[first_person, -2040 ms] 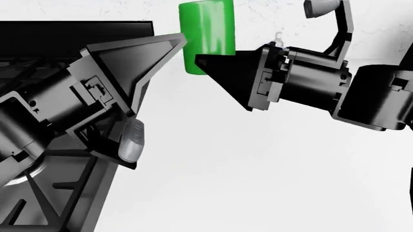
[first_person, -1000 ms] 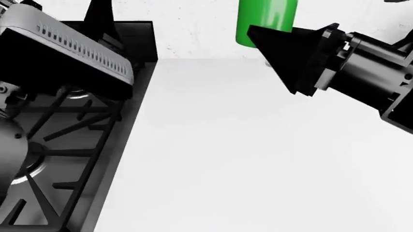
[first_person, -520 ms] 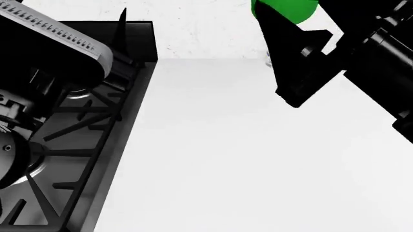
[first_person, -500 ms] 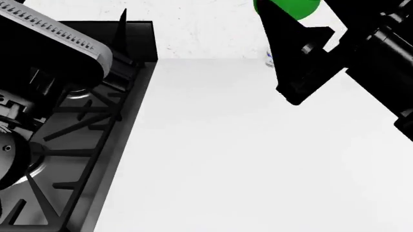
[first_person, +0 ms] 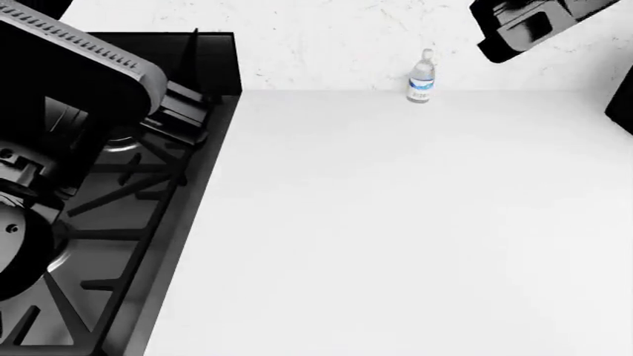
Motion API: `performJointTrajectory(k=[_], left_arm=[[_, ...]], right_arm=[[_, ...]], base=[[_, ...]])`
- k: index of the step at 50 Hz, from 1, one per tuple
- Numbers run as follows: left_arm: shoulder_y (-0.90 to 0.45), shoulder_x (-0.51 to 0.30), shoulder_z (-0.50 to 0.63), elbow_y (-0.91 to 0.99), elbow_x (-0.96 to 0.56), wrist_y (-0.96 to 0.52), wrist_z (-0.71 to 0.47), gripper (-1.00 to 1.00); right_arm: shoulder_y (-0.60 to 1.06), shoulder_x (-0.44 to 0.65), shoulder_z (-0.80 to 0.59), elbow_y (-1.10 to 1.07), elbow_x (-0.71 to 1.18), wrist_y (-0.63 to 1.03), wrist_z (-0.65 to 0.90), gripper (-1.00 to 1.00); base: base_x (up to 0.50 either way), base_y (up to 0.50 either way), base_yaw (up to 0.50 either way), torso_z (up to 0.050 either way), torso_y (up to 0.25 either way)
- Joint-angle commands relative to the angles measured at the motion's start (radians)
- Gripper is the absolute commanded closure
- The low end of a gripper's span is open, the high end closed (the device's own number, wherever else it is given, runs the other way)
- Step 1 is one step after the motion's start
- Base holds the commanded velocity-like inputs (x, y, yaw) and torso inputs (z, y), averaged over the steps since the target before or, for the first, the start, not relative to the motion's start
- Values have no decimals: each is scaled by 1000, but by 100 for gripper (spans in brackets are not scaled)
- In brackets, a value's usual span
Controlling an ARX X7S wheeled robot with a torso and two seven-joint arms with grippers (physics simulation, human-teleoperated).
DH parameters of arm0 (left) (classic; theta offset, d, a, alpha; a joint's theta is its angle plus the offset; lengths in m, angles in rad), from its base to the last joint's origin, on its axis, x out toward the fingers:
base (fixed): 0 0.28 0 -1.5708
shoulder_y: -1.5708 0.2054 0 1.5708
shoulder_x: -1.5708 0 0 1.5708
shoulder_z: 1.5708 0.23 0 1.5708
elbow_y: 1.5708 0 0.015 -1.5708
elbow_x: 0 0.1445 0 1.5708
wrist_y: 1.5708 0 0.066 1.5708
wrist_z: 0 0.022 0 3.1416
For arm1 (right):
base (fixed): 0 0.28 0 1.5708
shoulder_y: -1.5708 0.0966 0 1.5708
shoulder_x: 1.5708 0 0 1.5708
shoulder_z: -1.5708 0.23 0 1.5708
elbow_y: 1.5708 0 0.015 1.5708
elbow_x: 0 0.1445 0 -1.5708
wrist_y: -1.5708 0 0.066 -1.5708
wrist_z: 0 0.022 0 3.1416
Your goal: A wet mug is on the counter and needs to be dried. Pick it up and place it upside down in the open cabinet.
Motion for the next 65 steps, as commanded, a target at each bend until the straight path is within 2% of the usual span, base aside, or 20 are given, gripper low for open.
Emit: performJointTrajectory(k=[1, 11, 19, 34, 49, 65], left_arm=[[1, 1, 19, -23, 13, 31, 12, -100], [3, 0, 27, -30, 18, 50, 19, -100], [12, -4, 22, -25, 13, 55, 17, -100], [24, -9, 18, -19, 9, 65, 15, -100], [30, -13, 24, -23, 11, 77, 15, -100], [44, -23, 19, -24, 13, 91, 12, -100]], right_arm=[[298, -104, -45, 125, -46, 68, 34, 100], [480, -183, -100, 323, -106, 113, 52, 100], [597, -244, -163, 523, -202, 82, 11, 100], [691, -317, -231, 854, -325, 12, -41, 100], [788, -430, -282, 1296, -442, -153, -125, 100], [937, -594, -317, 1862, -540, -397, -234, 100]], base=[[0, 0, 0, 0, 0], [0, 0, 0, 0, 0], [0, 0, 0, 0, 0], [0, 0, 0, 0, 0], [0, 0, 0, 0, 0], [0, 0, 0, 0, 0]])
